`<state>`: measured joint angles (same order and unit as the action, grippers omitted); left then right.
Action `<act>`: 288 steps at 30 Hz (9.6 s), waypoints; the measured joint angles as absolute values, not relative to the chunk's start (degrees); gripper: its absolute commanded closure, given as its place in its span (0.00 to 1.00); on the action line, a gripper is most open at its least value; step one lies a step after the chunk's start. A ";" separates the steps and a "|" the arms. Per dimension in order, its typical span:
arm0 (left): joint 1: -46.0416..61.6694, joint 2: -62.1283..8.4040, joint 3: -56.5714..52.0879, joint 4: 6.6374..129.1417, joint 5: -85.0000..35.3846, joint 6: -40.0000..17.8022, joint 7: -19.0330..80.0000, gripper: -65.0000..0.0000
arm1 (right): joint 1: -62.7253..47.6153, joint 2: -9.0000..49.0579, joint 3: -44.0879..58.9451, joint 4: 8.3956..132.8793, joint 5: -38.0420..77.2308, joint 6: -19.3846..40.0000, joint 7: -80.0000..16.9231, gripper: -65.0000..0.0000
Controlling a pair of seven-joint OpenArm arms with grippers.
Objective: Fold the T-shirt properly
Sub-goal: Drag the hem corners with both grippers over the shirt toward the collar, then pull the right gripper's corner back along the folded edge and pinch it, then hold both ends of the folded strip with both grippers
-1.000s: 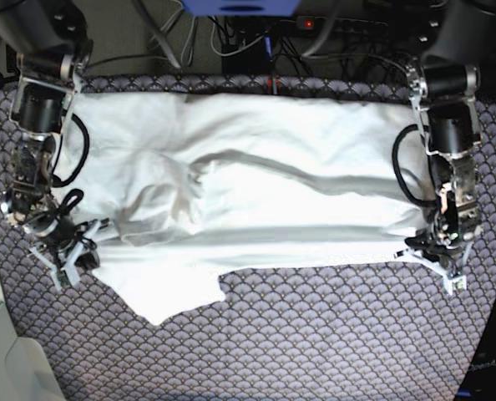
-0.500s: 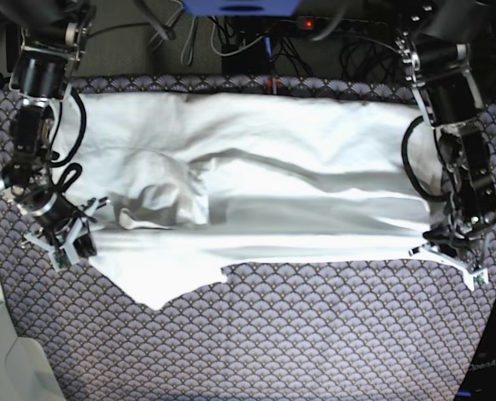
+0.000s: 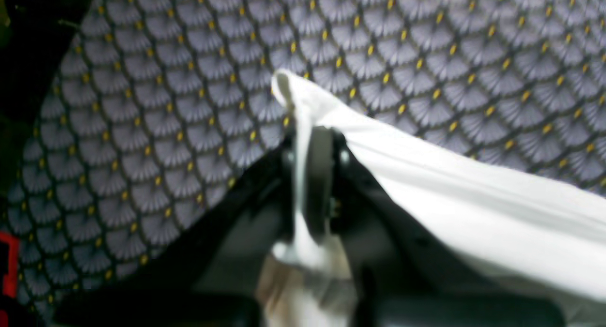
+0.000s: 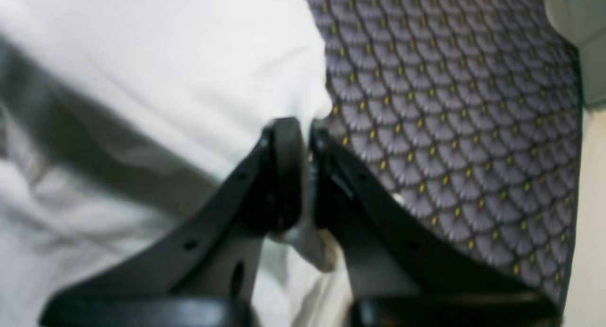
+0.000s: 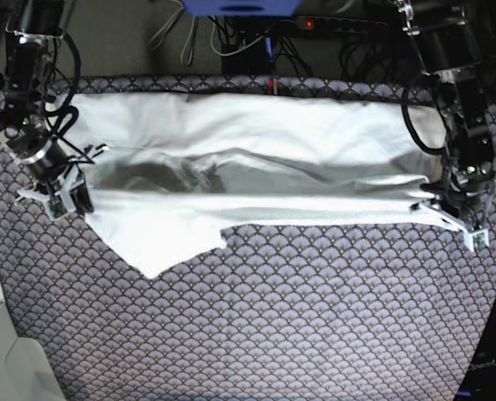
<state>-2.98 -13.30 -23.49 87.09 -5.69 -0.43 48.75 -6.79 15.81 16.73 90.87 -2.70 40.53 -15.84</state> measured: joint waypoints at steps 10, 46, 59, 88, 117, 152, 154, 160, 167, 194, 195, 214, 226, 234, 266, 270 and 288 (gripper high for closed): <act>1.54 -13.56 -23.49 87.00 -5.82 -0.40 48.64 1.00 | -13.08 15.88 16.73 92.58 -2.50 40.49 -15.46 1.00; 8.23 -15.40 -22.41 85.17 -5.63 -7.31 46.65 0.88 | -19.99 17.17 18.20 92.62 -1.56 40.71 -17.65 0.93; 8.56 -15.86 -22.76 85.49 -4.56 -6.63 46.28 0.47 | -21.37 18.57 19.99 97.14 -1.43 40.73 -24.60 0.56; 8.56 -15.86 -22.76 85.45 -4.58 -6.61 46.26 0.47 | -15.07 18.70 21.98 112.99 -2.55 40.42 -44.82 0.56; 8.88 -15.88 -22.79 85.54 -4.80 -6.48 45.84 0.47 | 18.68 4.71 2.09 78.39 -2.63 40.05 -60.90 0.30; 9.04 -15.86 -22.79 85.56 -4.80 -6.48 45.74 0.47 | 19.46 6.61 5.50 67.94 -2.68 40.05 -51.27 0.30; 9.02 -15.86 -22.79 85.60 -4.78 -6.48 45.82 0.47 | 19.31 6.61 5.52 67.51 -2.59 40.05 -50.94 0.31; 9.04 -15.84 -22.79 85.60 -4.78 -6.46 45.80 0.47 | 19.49 6.66 5.63 66.19 -2.28 40.05 -50.30 0.38; 9.04 -15.84 -22.79 85.60 -4.78 -6.46 45.80 0.47 | 19.35 6.44 5.45 66.19 -0.97 40.29 -50.50 0.87; 8.86 -15.73 -22.79 85.60 -4.58 -6.46 46.06 0.47 | -4.29 8.80 5.54 109.25 -2.52 40.03 -62.24 1.00; 8.86 -15.75 -22.79 85.60 -4.60 -6.46 46.04 0.47 | -5.28 8.82 5.63 110.28 -2.61 40.05 -62.24 1.00; 8.88 -15.86 -22.76 85.54 -4.78 -6.48 46.04 0.46 | -13.69 8.51 14.04 112.14 -1.06 40.07 -61.32 1.00; 9.06 -16.14 -22.83 85.60 -4.19 -6.02 45.80 0.26 | -10.04 8.54 14.09 103.02 -1.19 40.07 -61.23 0.89; 13.82 -15.68 -22.76 92.20 -13.41 -10.63 48.73 0.26 | -10.04 8.71 14.11 102.69 -1.91 40.05 -61.45 0.73; 12.91 -15.53 -22.85 92.66 -8.01 -10.98 53.91 0.26 | -10.04 8.71 14.09 102.69 -1.91 40.07 -61.49 0.73; 10.24 -16.67 -23.20 87.90 -9.58 -11.77 53.49 0.26 | -10.07 8.69 14.09 102.69 -1.89 40.07 -61.47 0.72; 8.56 -16.19 -23.05 83.48 -12.75 -12.75 51.18 0.61 | -9.28 8.71 14.06 102.67 -2.11 40.07 -61.52 0.72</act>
<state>8.56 -16.19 -23.05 83.48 -12.75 -12.75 51.18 -9.28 8.71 14.06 102.67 -2.11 40.07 -61.52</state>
